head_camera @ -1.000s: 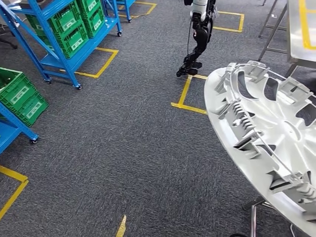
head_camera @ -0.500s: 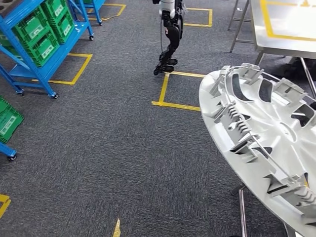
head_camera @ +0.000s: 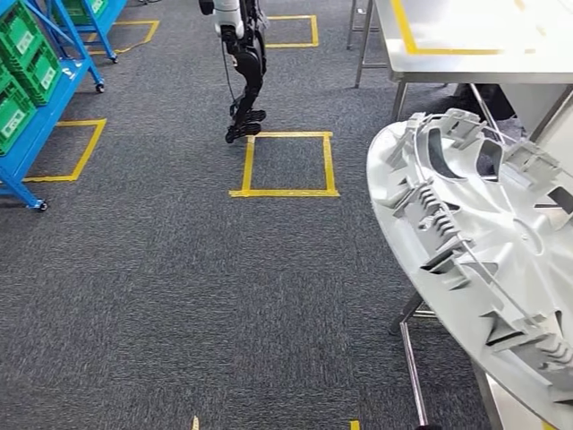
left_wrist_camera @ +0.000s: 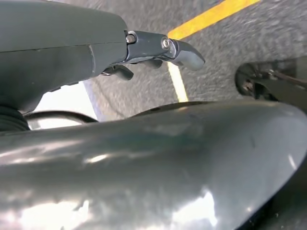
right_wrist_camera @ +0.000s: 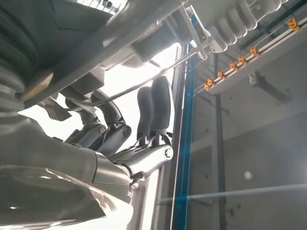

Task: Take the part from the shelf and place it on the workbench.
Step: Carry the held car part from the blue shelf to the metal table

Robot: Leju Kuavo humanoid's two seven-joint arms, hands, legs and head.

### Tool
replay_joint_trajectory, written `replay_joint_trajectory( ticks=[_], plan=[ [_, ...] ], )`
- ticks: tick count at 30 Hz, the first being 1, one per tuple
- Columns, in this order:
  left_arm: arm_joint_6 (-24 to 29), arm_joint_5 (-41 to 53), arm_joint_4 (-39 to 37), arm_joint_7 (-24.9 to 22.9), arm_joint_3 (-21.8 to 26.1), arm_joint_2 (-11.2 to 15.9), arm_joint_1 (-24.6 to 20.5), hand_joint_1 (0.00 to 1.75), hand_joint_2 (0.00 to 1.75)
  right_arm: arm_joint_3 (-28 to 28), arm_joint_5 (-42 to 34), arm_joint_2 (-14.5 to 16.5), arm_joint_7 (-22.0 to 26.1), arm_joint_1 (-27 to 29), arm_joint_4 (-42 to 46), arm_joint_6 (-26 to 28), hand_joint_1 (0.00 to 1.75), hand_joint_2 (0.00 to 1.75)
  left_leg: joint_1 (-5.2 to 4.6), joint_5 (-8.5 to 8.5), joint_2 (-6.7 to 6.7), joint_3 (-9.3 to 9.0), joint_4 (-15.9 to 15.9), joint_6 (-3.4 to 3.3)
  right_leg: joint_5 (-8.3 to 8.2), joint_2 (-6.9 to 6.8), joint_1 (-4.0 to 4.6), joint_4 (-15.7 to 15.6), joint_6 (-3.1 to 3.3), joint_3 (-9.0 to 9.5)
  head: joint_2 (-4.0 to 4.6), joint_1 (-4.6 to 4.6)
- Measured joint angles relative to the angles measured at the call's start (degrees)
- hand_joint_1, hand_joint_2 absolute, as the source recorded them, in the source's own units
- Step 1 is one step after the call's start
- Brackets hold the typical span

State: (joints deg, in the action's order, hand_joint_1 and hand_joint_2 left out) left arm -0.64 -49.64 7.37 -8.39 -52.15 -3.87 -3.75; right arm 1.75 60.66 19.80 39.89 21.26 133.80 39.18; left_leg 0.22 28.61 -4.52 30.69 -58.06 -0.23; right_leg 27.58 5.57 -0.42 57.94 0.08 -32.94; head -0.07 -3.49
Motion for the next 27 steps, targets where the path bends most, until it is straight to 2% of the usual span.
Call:
replay_joint_trajectory(
  ticks=[1, 2, 3, 5, 7, 8, 9, 10, 11, 12, 13, 14, 15, 16, 18, 20, 22, 23, 24, 25, 26, 27],
  plan=[
    [-0.04, -0.02, -0.01, -0.02, -0.1, 0.04, -0.05, 0.0, 0.0, 0.01, 0.05, 0.0, -0.01, 0.06, 0.1, 0.0, 1.75, 1.75, -0.05, 0.18, -0.19, -0.12, 0.47, -0.04, -0.14, 0.58, -0.1, 0.02, -0.38, -0.29, 0.0, -0.01],
    [-0.06, -0.05, -0.01, -0.04, -0.2, 0.03, -0.13, 0.0, 0.0, 0.01, 0.16, 0.01, -0.01, 0.15, 0.22, 0.0, 1.75, 1.75, -0.09, 0.13, 0.32, -0.18, 0.78, -0.16, -0.33, 1.18, -0.24, -0.09, -0.79, -0.61, 0.0, 0.0],
    [-0.04, -0.09, -0.01, -0.08, -0.27, 0.03, -0.23, 0.0, 0.0, 0.02, 0.28, 0.02, 0.0, 0.27, 0.34, 0.0, 1.75, 1.75, -0.06, -0.08, 0.99, -0.24, 1.08, -0.39, -0.25, 1.05, -0.28, 0.03, -1.1, -0.95, 0.0, 0.01],
    [0.01, -0.16, -0.01, -0.18, -0.37, 0.0, -0.34, 0.0, 0.0, 0.01, 0.49, 0.04, 0.02, 0.36, 0.49, 0.0, 1.75, 1.75, 0.1, -0.55, 2.41, -0.42, 1.84, -0.97, 1.52, -1.18, -0.11, 2.58, -1.52, -2.53, 0.0, 0.35],
    [0.09, -0.17, -0.01, -0.31, -0.44, -0.01, -0.34, 0.0, 0.0, 0.01, 0.52, 0.04, 0.03, 0.31, 0.55, 0.01, 1.75, 1.75, 0.04, -0.65, 3.94, -0.45, 2.07, -1.32, 5.16, -4.08, -0.08, 9.4, -1.85, -5.73, 0.0, 0.65],
    [0.12, -0.16, -0.01, -0.37, -0.49, 0.02, -0.29, 0.0, 0.0, 0.02, 0.5, 0.04, 0.04, 0.33, 0.56, 0.01, 1.75, 1.75, -0.01, -0.61, 4.77, -0.43, 2.05, -1.37, 6.56, -4.69, -0.15, 12.92, -2.07, -7.33, 0.0, 0.65],
    [0.16, -0.14, -0.01, -0.4, -0.55, 0.04, -0.28, 0.0, 0.0, 0.04, 0.47, 0.04, 0.04, 0.38, 0.56, 0.0, 1.75, 1.75, -0.04, -0.56, 5.58, -0.44, 2.03, -1.38, 7.09, -5.03, -0.24, 15.08, -2.27, -8.25, 0.0, 0.63],
    [0.18, -0.08, -0.01, -0.4, -0.63, 0.05, -0.29, 0.0, 0.0, 0.07, 0.42, 0.04, 0.03, 0.43, 0.56, 0.0, 1.75, 1.75, -0.03, -0.5, 6.3, -0.45, 2.02, -1.33, 6.54, -5.27, -0.32, 15.08, -2.42, -8.11, 0.0, 0.65],
    [0.19, 0.01, -0.01, -0.37, -0.74, 0.03, -0.32, 0.0, 0.0, 0.1, 0.36, 0.04, 0.03, 0.48, 0.56, 0.0, 1.75, 1.75, -0.01, -0.42, 6.93, -0.5, 1.98, -1.22, 5.08, -5.59, -0.4, 12.84, -2.52, -6.8, 0.0, 0.65],
    [0.2, 0.13, -0.01, -0.33, -0.86, -0.04, -0.39, 0.0, 0.0, 0.14, 0.31, 0.04, 0.02, 0.51, 0.59, 0.0, 1.75, 1.75, 0.0, -0.29, 7.46, -0.59, 1.9, -1.05, 3.17, -6.34, -0.44, 8.88, -2.55, -4.54, 0.0, 0.66],
    [0.23, 0.24, -0.01, -0.26, -0.98, -0.1, -0.44, 0.0, 0.0, 0.16, 0.27, 0.04, 0.02, 0.49, 0.63, 0.0, 1.75, 1.75, -0.11, -0.1, 7.94, -0.67, 1.76, -0.79, 1.93, -7.52, -0.27, 4.84, -2.45, -2.2, 0.0, 0.67],
    [0.27, 0.33, -0.01, -0.21, -1.09, -0.15, -0.48, 0.0, 0.0, 0.17, 0.25, 0.04, 0.03, 0.48, 0.7, 0.0, 1.75, 1.75, -0.23, 0.08, 8.34, -0.73, 1.6, -0.49, 1.12, -8.35, -0.14, 1.72, -2.17, -0.37, 0.0, 0.61],
    [0.34, 0.4, -0.01, -0.17, -1.19, -0.18, -0.52, 0.0, 0.0, 0.18, 0.2, 0.05, 0.03, 0.49, 0.78, 0.0, 1.75, 1.75, -0.36, 0.22, 8.73, -0.79, 1.44, -0.23, 0.9, -8.94, 0.02, -0.05, -1.85, 0.68, 0.0, 0.59],
    [0.39, 0.43, -0.01, -0.14, -1.29, -0.2, -0.56, 0.0, 0.0, 0.2, 0.14, 0.05, 0.02, 0.51, 0.83, 0.0, 1.75, 1.75, -0.47, 0.31, 9.11, -0.84, 1.35, 0.02, 1.14, -8.94, 0.2, -0.43, -1.47, 0.9, 0.0, 0.54],
    [0.52, 0.51, 0.0, -0.06, -1.55, -0.31, -0.69, 0.0, 0.0, 0.3, -0.05, 0.07, -0.01, 0.62, 0.96, 0.0, 1.75, 1.75, -0.36, 0.58, 9.67, -1.04, 1.2, 0.54, 0.93, -7.85, 0.13, -0.51, -0.73, 0.85, 0.0, 0.52],
    [0.64, 0.7, 0.0, 0.12, -1.88, -0.46, -0.8, 0.0, 0.0, 0.48, -0.36, 0.09, -0.02, 0.66, 1.17, 0.01, 1.75, 1.75, -0.14, 2.42, 8.15, -0.33, -1.08, 1.14, 0.67, -6.89, -0.08, -0.75, 0.02, 0.96, 0.0, 0.35],
    [0.71, 0.96, 0.0, 0.27, -2.16, -0.58, -0.82, 0.0, 0.0, 0.68, -0.65, 0.1, -0.01, 0.65, 1.3, 0.0, 1.75, 1.75, 0.04, 6.14, 5.81, 2.6, -7.9, 1.47, 0.54, -5.91, -0.16, -0.84, 0.5, 0.97, 0.0, 0.12],
    [0.71, 1.07, 0.0, 0.31, -2.28, -0.61, -0.8, 0.0, 0.0, 0.78, -0.7, 0.11, -0.01, 0.66, 1.3, 0.0, 1.75, 1.75, 0.07, 7.79, 5.27, 4.45, -11.91, 1.53, 0.53, -5.32, -0.11, -0.82, 0.6, 0.95, 0.0, 0.07],
    [0.72, 1.12, 0.0, 0.35, -2.4, -0.62, -0.76, 0.0, 0.0, 0.88, -0.73, 0.11, -0.02, 0.67, 1.3, 0.0, 1.75, 1.75, 0.08, 8.57, 5.05, 5.82, -14.81, 1.53, 0.53, -4.63, -0.05, -0.8, 0.64, 0.97, 0.0, 0.06],
    [0.72, 1.16, 0.0, 0.41, -2.54, -0.63, -0.74, 0.0, 0.0, 0.98, -0.73, 0.11, -0.02, 0.69, 1.3, 0.0, 1.75, 1.75, 0.08, 8.14, 4.95, 6.33, -15.68, 1.45, 0.53, -3.91, 0.0, -0.77, 0.65, 1.01, 0.0, 0.06],
    [0.71, 1.19, 0.0, 0.51, -2.65, -0.64, -0.73, 0.0, 0.0, 1.09, -0.73, 0.11, -0.02, 0.71, 1.3, 0.0, 1.75, 1.75, 0.08, 6.55, 4.77, 5.79, -14.21, 1.27, 0.53, -3.15, 0.04, -0.74, 0.65, 1.09, 0.0, 0.06],
    [0.69, 1.22, 0.0, 0.66, -2.75, -0.63, -0.74, 0.0, 0.0, 1.19, -0.71, 0.11, -0.02, 0.71, 1.3, -0.01, 1.75, 1.75, 0.08, 4.22, 4.32, 4.39, -10.8, 1.0, 0.53, -2.43, 0.06, -0.72, 0.64, 1.18, 0.0, 0.05]
  ],
)
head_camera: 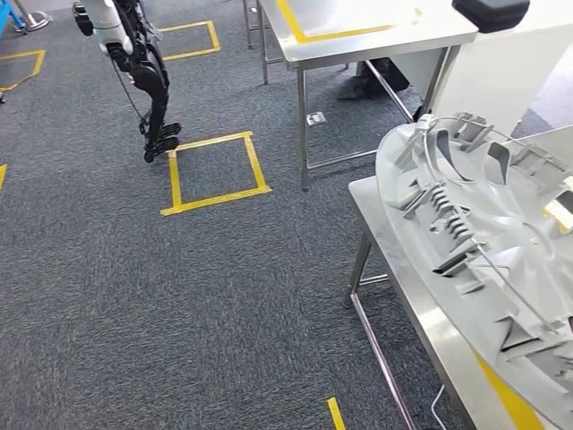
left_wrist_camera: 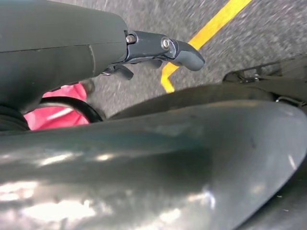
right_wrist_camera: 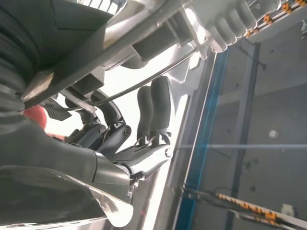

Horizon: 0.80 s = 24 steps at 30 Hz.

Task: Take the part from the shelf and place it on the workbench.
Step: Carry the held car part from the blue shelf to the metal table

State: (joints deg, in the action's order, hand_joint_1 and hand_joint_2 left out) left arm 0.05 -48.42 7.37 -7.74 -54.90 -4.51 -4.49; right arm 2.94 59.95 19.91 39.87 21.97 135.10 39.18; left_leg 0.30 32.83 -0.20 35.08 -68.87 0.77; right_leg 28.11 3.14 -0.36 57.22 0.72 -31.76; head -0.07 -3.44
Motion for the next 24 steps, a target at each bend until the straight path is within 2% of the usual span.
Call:
replay_joint_trajectory(
  ticks=[2, 3, 4, 6, 7, 8, 10, 11, 12, 13, 14, 15, 16, 17, 18, 19, 21, 22, 24],
  plan=[
    [-0.03, 0.13, -0.01, 0.3, -0.17, 0.11, -0.01, 0.0, 0.0, 0.18, 0.02, 0.0, 0.0, -0.05, -0.01, 0.0, 1.75, 1.75, 0.04, -3.59, -2.18, -3.15, 7.64, -0.61, -0.02, 1.26, 0.06, 0.14, -0.17, -0.04, 0.0, 0.03],
    [-0.04, 0.21, -0.01, 0.41, -0.29, 0.17, -0.05, 0.0, 0.0, 0.25, 0.01, 0.01, 0.0, -0.08, -0.01, 0.0, 1.75, 1.75, 0.03, -4.23, -3.02, -4.09, 10.01, -0.81, -0.1, 1.81, 0.04, 0.23, -0.41, -0.27, 0.0, 0.0],
    [-0.07, 0.27, -0.01, 0.48, -0.43, 0.2, -0.12, 0.0, 0.0, 0.32, -0.02, 0.01, 0.0, -0.08, 0.0, 0.0, 1.75, 1.75, -0.02, -4.22, -3.51, -4.45, 11.08, -0.95, -0.21, 2.3, -0.03, 0.29, -0.73, -0.58, 0.0, 0.02],
    [-0.11, 0.34, -0.01, 0.58, -0.68, 0.14, -0.28, 0.0, 0.0, 0.41, -0.1, 0.03, 0.0, -0.03, 0.01, 0.0, 1.75, 1.75, -0.01, -4.23, -2.72, -4.53, 11.73, -1.27, -0.42, 3.07, -0.22, 0.27, -1.48, -1.23, 0.0, -0.01],
    [-0.14, 0.37, -0.01, 0.6, -0.77, 0.1, -0.33, 0.0, 0.0, 0.45, -0.17, 0.04, -0.01, 0.01, 0.02, 0.01, 1.75, 1.75, 0.07, -4.41, -2.19, -4.6, 12.05, -1.55, -0.12, 2.55, -0.23, 0.59, -1.78, -1.62, 0.0, 0.07],
    [-0.14, 0.39, -0.01, 0.64, -0.84, 0.05, -0.34, 0.0, 0.0, 0.49, -0.24, 0.04, -0.01, -0.03, 0.02, 0.01, 1.75, 1.75, 0.17, -4.61, -1.58, -4.67, 12.38, -1.87, 0.74, 1.47, -0.19, 1.79, -2.03, -2.36, 0.0, 0.22],
    [-0.14, 0.42, -0.01, 0.72, -0.92, -0.01, -0.29, 0.0, 0.0, 0.53, -0.39, 0.04, 0.01, -0.2, 0.01, 0.01, 1.75, 1.75, 0.2, -4.79, -0.24, -4.73, 12.7, -2.28, 4.04, -1.36, -0.15, 7.77, -2.46, -5.3, 0.0, 0.52],
    [-0.11, 0.44, -0.01, 0.77, -0.94, -0.02, -0.21, 0.0, 0.0, 0.55, -0.45, 0.04, 0.01, -0.29, -0.01, 0.01, 1.75, 1.75, 0.17, -4.78, 0.48, -4.69, 12.68, -2.35, 5.8, -2.14, -0.21, 11.78, -2.69, -7.2, 0.0, 0.63],
    [-0.09, 0.46, -0.01, 0.79, -0.96, -0.02, -0.15, 0.0, 0.0, 0.57, -0.5, 0.04, 0.01, -0.31, -0.01, 0.01, 1.75, 1.75, 0.15, -4.75, 1.24, -4.67, 12.66, -2.36, 6.87, -2.51, -0.29, 14.97, -2.9, -8.72, 0.0, 0.62],
    [-0.06, 0.48, -0.01, 0.83, -0.97, -0.01, -0.11, 0.0, 0.0, 0.6, -0.54, 0.04, 0.0, -0.3, -0.02, 0.0, 1.75, 1.75, 0.15, -4.7, 1.94, -4.67, 12.64, -2.34, 6.94, -2.71, -0.37, 16.41, -3.09, -9.36, 0.0, 0.61],
    [-0.04, 0.49, -0.01, 0.86, -0.99, -0.03, -0.12, 0.0, 0.0, 0.65, -0.56, 0.04, -0.01, -0.29, -0.02, -0.01, 1.75, 1.75, 0.16, -4.62, 2.59, -4.7, 12.6, -2.26, 5.86, -2.97, -0.44, 15.4, -3.21, -8.77, 0.0, 0.61],
    [-0.03, 0.49, -0.01, 0.89, -1.0, -0.08, -0.17, 0.0, 0.0, 0.71, -0.57, 0.04, -0.01, -0.29, -0.02, -0.01, 1.75, 1.75, 0.18, -4.51, 3.14, -4.77, 12.53, -2.13, 4.02, -3.51, -0.5, 12.23, -3.26, -7.03, 0.0, 0.62],
    [-0.02, 0.54, -0.01, 0.92, -1.01, -0.13, -0.21, 0.0, 0.0, 0.75, -0.58, 0.04, 0.0, -0.32, -0.02, -0.01, 1.75, 1.75, 0.16, -4.34, 3.65, -4.88, 12.42, -1.92, 2.31, -4.62, -0.5, 7.93, -3.3, -4.73, 0.0, 0.62],
    [0.01, 0.61, -0.01, 0.94, -1.03, -0.16, -0.23, 0.0, 0.0, 0.79, -0.6, 0.04, 0.01, -0.39, -0.02, 0.0, 1.75, 1.75, 0.03, -4.12, 4.12, -4.96, 12.23, -1.62, 1.1, -5.67, -0.37, 4.09, -3.14, -2.53, 0.0, 0.63],
    [0.04, 0.73, -0.01, 0.97, -1.07, -0.17, -0.23, 0.0, 0.0, 0.82, -0.65, 0.04, 0.01, -0.45, -0.02, 0.0, 1.75, 1.75, -0.11, -3.94, 4.52, -5.03, 12.07, -1.33, 0.54, -6.42, -0.25, 1.55, -2.86, -1.08, 0.0, 0.58],
    [0.08, 0.86, -0.01, 1.03, -1.16, -0.16, -0.22, 0.0, 0.0, 0.85, -0.73, 0.04, 0.01, -0.5, -0.02, 0.01, 1.75, 1.75, -0.28, -3.81, 4.93, -5.11, 11.95, -1.06, 0.54, -6.74, -0.11, 0.41, -2.56, -0.44, 0.0, 0.56],
    [0.11, 1.02, -0.01, 1.27, -1.42, -0.17, -0.28, 0.0, 0.0, 1.0, -0.88, 0.04, 0.0, -0.51, -0.01, 0.01, 1.75, 1.75, -0.35, -3.66, 5.78, -5.29, 11.9, -0.63, 0.51, -5.71, -0.01, 0.38, -1.81, -0.46, 0.0, 0.51],
    [0.12, 1.04, -0.01, 1.43, -1.56, -0.19, -0.36, 0.0, 0.0, 1.09, -0.93, 0.05, 0.0, -0.5, 0.0, 0.01, 1.75, 1.75, -0.25, -3.31, 5.58, -5.33, 11.66, -0.35, 0.42, -5.2, -0.06, 0.33, -1.51, -0.49, 0.0, 0.51],
    [0.16, 1.07, -0.01, 1.78, -1.81, -0.22, -0.48, 0.0, 0.0, 1.21, -0.95, 0.08, 0.0, -0.6, -0.01, 0.01, 1.75, 1.75, -0.01, -1.02, 3.53, -4.22, 8.58, 0.17, 0.17, -4.21, -0.25, 0.16, -0.78, -0.44, 0.0, 0.38]
  ],
)
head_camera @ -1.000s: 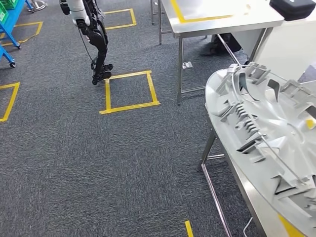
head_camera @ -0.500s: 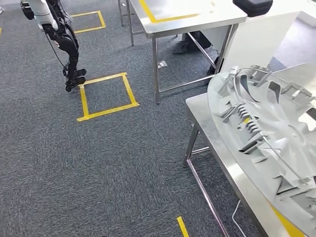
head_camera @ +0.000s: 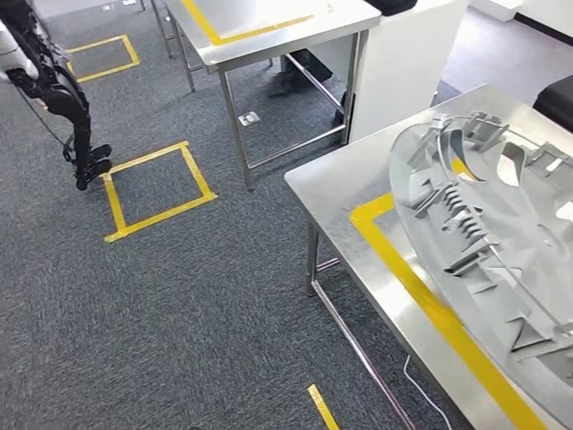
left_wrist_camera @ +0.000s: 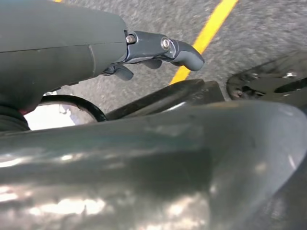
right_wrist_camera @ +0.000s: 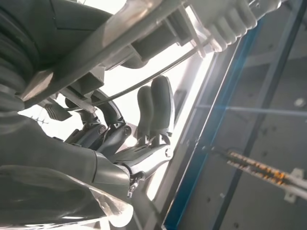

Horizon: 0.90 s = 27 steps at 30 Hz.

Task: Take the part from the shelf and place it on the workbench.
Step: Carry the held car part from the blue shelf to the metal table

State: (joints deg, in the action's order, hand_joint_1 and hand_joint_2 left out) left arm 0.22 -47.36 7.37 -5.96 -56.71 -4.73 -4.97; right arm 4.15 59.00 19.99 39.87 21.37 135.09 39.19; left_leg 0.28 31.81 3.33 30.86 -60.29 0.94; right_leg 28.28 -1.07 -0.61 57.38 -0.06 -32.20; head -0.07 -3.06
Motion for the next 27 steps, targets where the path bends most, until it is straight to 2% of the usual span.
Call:
replay_joint_trajectory(
  ticks=[2, 3, 4, 5, 6, 7, 8, 9, 10, 11, 12, 13, 15, 17, 18, 19, 20, 21, 22, 24, 25, 26, 27],
  plan=[
    [0.12, 0.02, 0.0, 0.32, -0.17, 0.01, 0.02, 0.0, 0.0, 0.04, -0.03, 0.01, -0.01, -0.08, -0.05, -0.01, 1.75, 1.75, 0.1, 3.78, -2.32, 3.31, -7.54, 0.21, -0.1, 1.05, 0.02, 0.01, 0.46, -0.04, 0.0, -0.11],
    [0.2, 0.03, 0.0, 0.49, -0.22, 0.02, 0.1, 0.0, 0.0, 0.06, -0.05, 0.01, -0.01, -0.08, -0.08, -0.01, 1.75, 1.75, 0.1, 5.08, -2.72, 5.06, -11.25, 0.19, -0.12, 1.73, 0.09, 0.03, 0.58, -0.04, 0.0, -0.12],
    [0.27, 0.04, 0.0, 0.63, -0.26, 0.03, 0.19, 0.0, 0.0, 0.09, -0.08, 0.01, -0.01, -0.08, -0.1, -0.02, 1.75, 1.75, 0.08, 5.33, -2.87, 6.17, -13.39, 0.09, -0.13, 2.46, 0.17, 0.06, 0.63, -0.01, 0.0, -0.12],
    [0.32, 0.04, 0.0, 0.74, -0.28, 0.04, 0.25, 0.0, 0.0, 0.13, -0.09, 0.01, -0.01, -0.08, -0.11, -0.02, 1.75, 1.75, 0.08, 4.39, -2.99, 6.34, -13.35, -0.1, -0.14, 3.2, 0.26, 0.08, 0.66, 0.04, 0.0, -0.12],
    [0.36, 0.04, 0.0, 0.81, -0.3, 0.06, 0.29, 0.0, 0.0, 0.15, -0.09, 0.01, -0.01, -0.08, -0.12, -0.02, 1.75, 1.75, 0.07, 2.42, -3.26, 5.48, -10.99, -0.38, -0.14, 3.96, 0.34, 0.1, 0.67, 0.12, 0.0, -0.13],
    [0.38, 0.04, 0.0, 0.84, -0.31, 0.1, 0.3, 0.0, 0.0, 0.17, -0.09, 0.01, -0.01, -0.08, -0.12, -0.02, 1.75, 1.75, 0.04, -0.02, -4.06, 3.94, -7.1, -0.76, -0.14, 4.66, 0.38, 0.12, 0.66, 0.19, 0.0, -0.13],
    [0.39, 0.04, 0.0, 0.84, -0.33, 0.18, 0.3, 0.0, 0.0, 0.18, -0.09, 0.01, -0.01, -0.1, -0.13, -0.02, 1.75, 1.75, 0.06, -1.84, -5.3, 2.38, -3.25, -1.17, -0.14, 5.31, 0.49, 0.18, 0.58, 0.19, 0.0, -0.1],
    [0.4, 0.04, 0.0, 0.84, -0.35, 0.24, 0.29, 0.0, 0.0, 0.19, -0.09, 0.01, 0.0, -0.12, -0.13, -0.02, 1.75, 1.75, 0.07, -2.98, -6.39, 1.07, -0.05, -1.45, -0.17, 5.95, 0.49, 0.26, 0.43, 0.06, 0.0, -0.11],
    [0.42, 0.04, 0.0, 0.84, -0.38, 0.28, 0.25, 0.0, 0.0, 0.2, -0.09, 0.01, 0.0, -0.15, -0.14, -0.02, 1.75, 1.75, 0.03, -3.36, -7.2, 0.37, 1.76, -1.63, -0.27, 6.5, 0.42, 0.31, 0.17, -0.17, 0.0, -0.08],
    [0.43, 0.04, 0.0, 0.84, -0.4, 0.29, 0.21, 0.0, 0.0, 0.23, -0.09, 0.01, 0.0, -0.15, -0.15, -0.02, 1.75, 1.75, -0.02, -3.16, -7.38, 0.18, 2.3, -1.68, -0.41, 7.03, 0.32, 0.33, -0.18, -0.43, 0.0, -0.09],
    [0.43, 0.04, 0.0, 0.85, -0.43, 0.25, 0.15, 0.0, 0.0, 0.28, -0.09, 0.01, 0.0, -0.14, -0.15, -0.02, 1.75, 1.75, -0.05, -3.23, -6.95, 0.11, 2.65, -1.73, -0.58, 7.58, 0.19, 0.26, -0.56, -0.71, 0.0, -0.09],
    [0.47, 0.05, 0.0, 0.85, -0.45, 0.21, 0.08, 0.0, 0.0, 0.34, -0.09, 0.01, 0.0, -0.07, -0.16, -0.02, 1.75, 1.75, 0.02, -3.43, -6.35, 0.07, 2.91, -1.89, -0.55, 7.46, 0.13, 0.35, -0.89, -1.01, 0.0, -0.08],
    [0.52, 0.08, 0.0, 0.85, -0.49, 0.14, 0.02, 0.0, 0.0, 0.45, -0.11, 0.01, 0.01, -0.09, -0.16, -0.02, 1.75, 1.75, 0.26, -3.84, -5.04, -0.11, 3.64, -2.39, 1.1, 5.09, 0.22, 2.64, -1.51, -2.45, 0.0, 0.25],
    [0.54, 0.1, 0.0, 0.91, -0.51, 0.08, 0.08, 0.0, 0.0, 0.5, -0.15, 0.01, 0.03, -0.2, -0.17, -0.02, 1.75, 1.75, 0.29, -3.96, -3.65, -0.11, 3.89, -2.69, 4.74, 2.23, 0.13, 9.12, -2.11, -5.6, 0.0, 0.57],
    [0.54, 0.1, 0.0, 1.01, -0.53, 0.07, 0.16, 0.0, 0.0, 0.52, -0.17, 0.01, 0.03, -0.21, -0.22, -0.02, 1.75, 1.75, 0.27, -3.95, -2.87, -0.04, 3.87, -2.73, 6.32, 1.74, 0.01, 12.82, -2.39, -7.32, 0.0, 0.57],
    [0.56, 0.1, 0.0, 1.15, -0.54, 0.06, 0.24, 0.0, 0.0, 0.56, -0.19, 0.01, 0.04, -0.2, -0.29, -0.02, 1.75, 1.75, 0.26, -3.92, -2.11, 0.0, 3.85, -2.7, 7.01, 1.53, -0.11, 15.24, -2.63, -8.39, 0.0, 0.57],
    [0.6, 0.1, 0.0, 1.31, -0.55, 0.06, 0.29, 0.0, 0.0, 0.6, -0.2, 0.01, 0.03, -0.19, -0.37, -0.02, 1.75, 1.75, 0.26, -3.89, -1.38, 0.02, 3.82, -2.65, 6.66, 1.36, -0.23, 15.67, -2.82, -8.46, 0.0, 0.56],
    [0.66, 0.11, 0.0, 1.49, -0.55, 0.05, 0.28, 0.0, 0.0, 0.63, -0.22, 0.01, 0.02, -0.18, -0.44, -0.02, 1.75, 1.75, 0.27, -3.83, -0.71, 0.0, 3.79, -2.56, 5.33, 1.05, -0.33, 13.81, -2.94, -7.33, 0.0, 0.57],
    [0.71, 0.11, 0.0, 1.63, -0.56, 0.04, 0.25, 0.0, 0.0, 0.64, -0.26, 0.01, 0.01, -0.18, -0.48, -0.02, 1.75, 1.75, 0.27, -3.73, -0.12, -0.09, 3.72, -2.4, 3.4, 0.32, -0.41, 9.94, -2.99, -5.08, 0.0, 0.57],
    [0.79, 0.15, -0.01, 1.79, -0.57, 0.08, 0.21, 0.0, 0.0, 0.66, -0.32, 0.01, 0.01, -0.24, -0.5, -0.02, 1.75, 1.75, -0.01, -3.41, 0.82, -0.28, 3.48, -1.85, 1.14, -2.01, -0.24, 2.46, -2.66, -0.8, 0.0, 0.54],
    [0.81, 0.17, -0.01, 1.81, -0.59, 0.12, 0.18, 0.0, 0.0, 0.66, -0.35, 0.01, 0.01, -0.27, -0.52, -0.02, 1.75, 1.75, -0.18, -3.29, 1.21, -0.37, 3.35, -1.52, 0.78, -2.71, -0.12, 0.47, -2.28, 0.37, 0.0, 0.43],
    [0.82, 0.19, -0.01, 1.81, -0.59, 0.16, 0.16, 0.0, 0.0, 0.66, -0.36, 0.01, 0.0, -0.28, -0.54, -0.02, 1.75, 1.75, -0.34, -3.24, 1.59, -0.42, 3.27, -1.23, 0.94, -2.85, 0.02, -0.01, -1.87, 0.63, 0.0, 0.33],
    [0.82, 0.19, 0.0, 1.82, -0.6, 0.17, 0.12, 0.0, 0.0, 0.69, -0.37, 0.01, -0.02, -0.26, -0.55, -0.02, 1.75, 1.75, -0.35, -3.23, 2.03, -0.49, 3.22, -0.96, 0.76, -2.17, 0.02, 0.04, -1.41, 0.58, 0.0, 0.23]
  ],
)
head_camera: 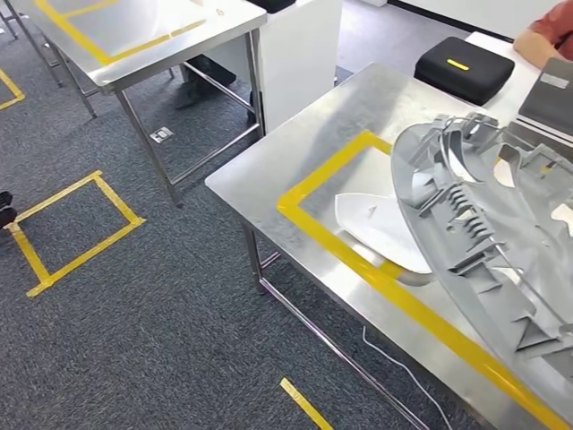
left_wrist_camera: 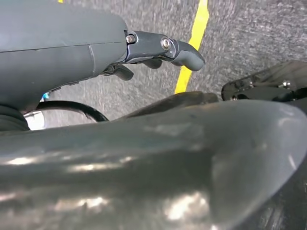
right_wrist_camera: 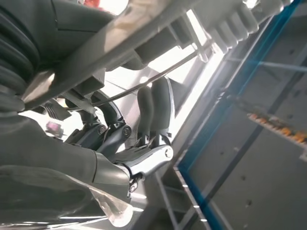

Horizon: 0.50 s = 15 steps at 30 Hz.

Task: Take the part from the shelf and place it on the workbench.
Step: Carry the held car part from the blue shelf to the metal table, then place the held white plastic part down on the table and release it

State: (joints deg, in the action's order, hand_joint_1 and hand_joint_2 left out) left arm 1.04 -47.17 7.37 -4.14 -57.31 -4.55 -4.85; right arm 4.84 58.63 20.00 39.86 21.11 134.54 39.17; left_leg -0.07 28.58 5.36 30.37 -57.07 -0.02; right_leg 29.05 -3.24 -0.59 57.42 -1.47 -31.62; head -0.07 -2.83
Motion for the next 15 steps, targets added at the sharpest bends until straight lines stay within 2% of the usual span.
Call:
replay_joint_trajectory(
  ticks=[1, 3, 5, 6, 7, 8, 9, 10, 12, 13, 14, 15],
  plan=[
    [0.0, 0.0, 0.0, 0.01, 0.0, 0.01, -0.05, 0.0, 0.0, 0.03, 0.02, 0.01, -0.01, 0.01, -0.01, 0.01, 1.75, 1.75, 0.1, 0.13, 0.14, -0.04, -0.07, 0.31, -0.12, 0.54, -0.05, 0.0, 0.38, -0.11, 0.0, -0.05],
    [0.0, 0.0, 0.0, 0.02, 0.0, 0.03, -0.1, 0.0, 0.0, 0.08, 0.04, 0.02, 0.0, -0.03, -0.02, 0.01, 1.75, 1.75, 0.37, 1.79, -1.47, 0.61, -2.02, 0.88, -0.41, 1.6, -0.22, -0.16, 1.12, -0.2, 0.0, -0.17],
    [0.01, 0.02, 0.0, 0.04, -0.01, 0.09, -0.07, 0.0, 0.0, 0.09, 0.04, 0.02, 0.01, -0.08, -0.03, 0.01, 1.75, 1.75, 0.53, 5.52, -4.03, 3.35, -8.53, 1.2, -0.56, 2.68, -0.25, -0.23, 1.68, -0.25, 0.0, -0.33],
    [0.03, 0.05, 0.0, 0.04, -0.03, 0.13, 0.01, 0.0, 0.0, 0.09, 0.04, 0.02, 0.01, -0.08, -0.03, 0.01, 1.75, 1.75, 0.54, 7.31, -4.62, 5.18, -12.62, 1.23, -0.58, 3.3, -0.19, -0.23, 1.86, -0.29, 0.0, -0.35],
    [0.04, 0.1, 0.0, 0.04, -0.05, 0.18, 0.1, 0.0, 0.0, 0.09, 0.04, 0.02, 0.01, -0.07, -0.03, 0.0, 1.75, 1.75, 0.53, 8.25, -4.84, 6.58, -15.69, 1.2, -0.6, 4.01, -0.1, -0.22, 1.95, -0.29, 0.0, -0.34],
    [0.04, 0.14, 0.0, 0.03, -0.08, 0.22, 0.18, 0.0, 0.0, 0.08, 0.05, 0.02, 0.01, -0.07, -0.03, 0.0, 1.75, 1.75, 0.52, 8.03, -4.95, 7.21, -16.9, 1.08, -0.61, 4.76, -0.01, -0.2, 2.0, -0.26, 0.0, -0.35],
    [0.04, 0.17, 0.0, 0.03, -0.12, 0.26, 0.23, 0.0, 0.0, 0.07, 0.05, 0.02, 0.01, -0.07, -0.03, 0.0, 1.75, 1.75, 0.5, 6.63, -5.11, 6.79, -15.73, 0.86, -0.62, 5.52, 0.07, -0.17, 2.01, -0.19, 0.0, -0.35],
    [0.02, 0.17, 0.0, 0.03, -0.16, 0.28, 0.24, 0.0, 0.0, 0.05, 0.06, 0.02, 0.01, -0.07, -0.03, 0.0, 1.75, 1.75, 0.47, 4.44, -5.51, 5.51, -12.62, 0.54, -0.62, 6.26, 0.14, -0.15, 2.0, -0.09, 0.0, -0.36],
    [0.01, 0.17, -0.03, 0.03, -0.28, 0.5, 0.24, 0.0, 0.0, -0.03, 0.08, 0.02, 0.01, -0.1, -0.04, 0.0, 1.75, 1.75, 0.48, 0.67, -7.86, 2.4, -5.06, -0.35, -0.61, 7.57, 0.23, -0.03, 1.89, -0.07, 0.0, -0.31],
    [0.0, 0.17, -0.05, 0.03, -0.35, 0.6, 0.21, 0.0, 0.0, -0.1, 0.09, 0.02, 0.02, -0.11, -0.05, 0.0, 1.75, 1.75, 0.48, -0.08, -8.89, 1.35, -2.48, -0.66, -0.66, 8.16, 0.2, 0.06, 1.67, -0.28, 0.0, -0.4],
    [0.0, 0.17, -0.07, 0.01, -0.4, 0.68, 0.16, 0.0, 0.0, -0.15, 0.11, 0.01, 0.02, -0.1, -0.07, 0.0, 1.75, 1.75, 0.46, -0.16, -9.59, 0.88, -1.2, -0.85, -0.76, 8.7, 0.1, 0.1, 1.35, -0.56, 0.0, -0.46],
    [0.0, 0.17, -0.09, -0.02, -0.44, 0.71, 0.1, 0.0, 0.0, -0.19, 0.13, 0.01, 0.02, -0.09, -0.08, 0.0, 1.75, 1.75, 0.42, -0.01, -9.49, 0.79, -0.84, -0.91, -0.92, 9.23, 0.03, 0.08, 0.93, -0.83, 0.0, -0.55]
  ],
)
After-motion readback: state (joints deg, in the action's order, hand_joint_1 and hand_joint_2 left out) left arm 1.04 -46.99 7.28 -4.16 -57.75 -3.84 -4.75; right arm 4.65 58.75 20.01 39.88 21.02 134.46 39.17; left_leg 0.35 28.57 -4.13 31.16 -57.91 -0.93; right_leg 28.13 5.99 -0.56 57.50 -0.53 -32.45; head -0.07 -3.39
